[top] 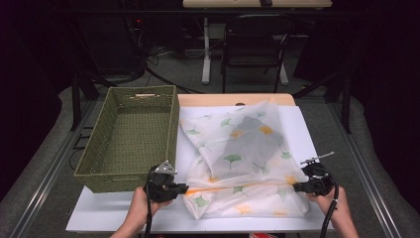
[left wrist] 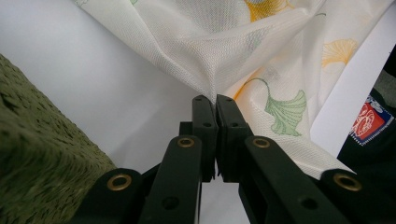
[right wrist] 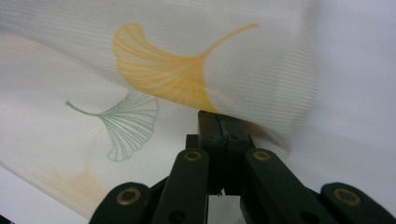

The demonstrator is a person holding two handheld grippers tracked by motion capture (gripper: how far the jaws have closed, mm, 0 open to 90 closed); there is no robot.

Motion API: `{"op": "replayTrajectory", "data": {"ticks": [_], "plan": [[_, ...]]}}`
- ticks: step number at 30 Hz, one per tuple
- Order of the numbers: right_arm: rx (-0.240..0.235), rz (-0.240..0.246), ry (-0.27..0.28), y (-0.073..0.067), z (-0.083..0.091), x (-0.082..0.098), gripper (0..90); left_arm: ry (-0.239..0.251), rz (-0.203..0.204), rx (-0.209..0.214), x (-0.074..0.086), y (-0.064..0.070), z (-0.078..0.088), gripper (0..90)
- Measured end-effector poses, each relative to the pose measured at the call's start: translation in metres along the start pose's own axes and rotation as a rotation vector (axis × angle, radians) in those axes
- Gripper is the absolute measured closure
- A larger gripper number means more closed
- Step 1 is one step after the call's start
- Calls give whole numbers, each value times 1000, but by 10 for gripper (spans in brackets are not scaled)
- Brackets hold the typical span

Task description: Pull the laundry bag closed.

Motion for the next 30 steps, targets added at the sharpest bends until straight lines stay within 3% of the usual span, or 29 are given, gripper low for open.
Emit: {"op": "replayTrajectory", "data": {"ticks": [6, 11, 22, 30], "plan": [[15, -23, -8, 8, 2, 3, 900, 4, 3, -11, 0, -1, 1, 885], [60, -19, -15, 10, 6, 5, 900, -3, -10, -23, 0, -1, 1, 886], [47, -36, -11, 16, 6, 9, 900, -3, -10, -27, 0, -1, 1, 887], [57, -10, -32, 13, 1, 8, 891, -21, -25, -21, 0, 0, 0, 873]]}}
Point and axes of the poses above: each handheld gripper's, and its own axes: z roughly backward along the jaws, x roughly out of its underside, y roughly to its right, the point moved 1 cm from there along -z, roughly forward along the jaws, and after that the axes turned 2 degrees about -x, right-handed, at the moved point
